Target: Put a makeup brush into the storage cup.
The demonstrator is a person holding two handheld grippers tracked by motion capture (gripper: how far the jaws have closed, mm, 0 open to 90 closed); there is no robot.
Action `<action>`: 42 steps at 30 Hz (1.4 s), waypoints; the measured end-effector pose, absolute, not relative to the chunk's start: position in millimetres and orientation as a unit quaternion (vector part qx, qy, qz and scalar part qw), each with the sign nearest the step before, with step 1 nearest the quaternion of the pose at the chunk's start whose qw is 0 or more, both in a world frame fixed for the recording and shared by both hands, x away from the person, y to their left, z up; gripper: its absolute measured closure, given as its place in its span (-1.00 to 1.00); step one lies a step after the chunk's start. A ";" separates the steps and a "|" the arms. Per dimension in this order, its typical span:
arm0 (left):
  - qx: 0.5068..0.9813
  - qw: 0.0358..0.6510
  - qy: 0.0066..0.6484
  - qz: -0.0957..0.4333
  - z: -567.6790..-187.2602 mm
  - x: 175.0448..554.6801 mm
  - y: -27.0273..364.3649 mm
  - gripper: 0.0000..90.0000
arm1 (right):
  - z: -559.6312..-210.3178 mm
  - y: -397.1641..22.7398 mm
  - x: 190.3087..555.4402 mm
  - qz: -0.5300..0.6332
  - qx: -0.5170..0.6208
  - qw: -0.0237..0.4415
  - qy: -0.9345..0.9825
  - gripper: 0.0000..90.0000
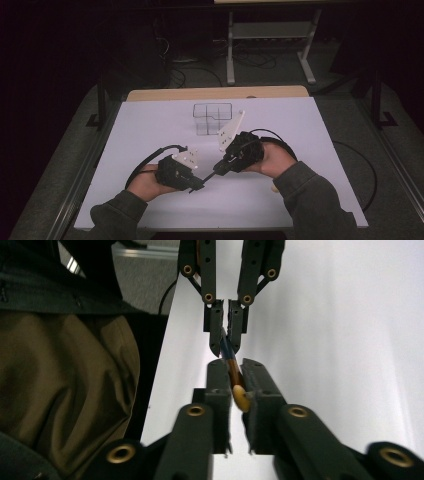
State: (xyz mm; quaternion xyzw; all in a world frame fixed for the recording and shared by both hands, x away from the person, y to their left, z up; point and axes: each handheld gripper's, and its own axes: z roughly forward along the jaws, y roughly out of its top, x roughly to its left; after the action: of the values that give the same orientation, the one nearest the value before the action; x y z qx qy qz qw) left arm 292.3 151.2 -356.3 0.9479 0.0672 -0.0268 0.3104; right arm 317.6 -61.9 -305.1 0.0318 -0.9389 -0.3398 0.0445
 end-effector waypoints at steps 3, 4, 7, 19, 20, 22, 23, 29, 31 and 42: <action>0.944 0.320 0.073 -0.027 -356.4 292.9 153.4 0.87 | -306.6 -67.6 320.3 -0.359 0.026 0.044 -0.932 0.59; 0.944 0.322 0.074 -0.026 -356.6 293.2 153.9 0.87 | -307.6 -69.5 320.3 -0.365 0.024 0.045 -0.930 0.56; 0.943 0.324 0.076 -0.027 -357.0 293.6 154.3 0.87 | -312.7 -73.2 321.2 -0.375 0.015 0.042 -0.926 0.53; 0.944 0.322 0.073 -0.024 -356.8 293.2 152.7 0.87 | -322.7 -72.5 323.1 -0.405 0.008 0.060 -0.913 0.82; 0.943 0.322 0.073 -0.025 -357.1 293.2 152.2 0.87 | -322.4 -72.5 323.1 -0.405 0.010 0.060 -0.912 0.83; 0.943 0.323 0.072 -0.028 -358.5 293.2 151.0 0.86 | -322.5 -72.4 323.0 -0.402 0.012 0.063 -0.913 0.84; 0.944 0.321 0.072 -0.028 -359.0 293.3 150.4 0.85 | -322.8 -72.1 323.0 -0.400 0.013 0.064 -0.914 0.84; 0.946 0.313 0.076 -0.026 -360.8 293.3 148.7 0.66 | -318.2 -71.9 323.4 -0.384 0.017 0.059 -0.921 0.85; 0.946 0.313 0.078 -0.024 -361.1 293.3 148.5 0.68 | -315.6 -70.9 322.4 -0.374 0.015 0.058 -0.925 0.85; 0.949 0.306 0.070 -0.026 -363.7 293.2 142.5 0.85 | -307.8 -65.8 319.6 -0.348 0.020 0.058 -0.935 0.85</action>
State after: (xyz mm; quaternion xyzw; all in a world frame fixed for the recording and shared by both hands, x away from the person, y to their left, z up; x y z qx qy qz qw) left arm 293.2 142.5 -363.7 0.9492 0.0704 -0.0264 0.3057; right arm 319.6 -65.8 -307.8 0.0196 -0.9353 -0.3485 0.0584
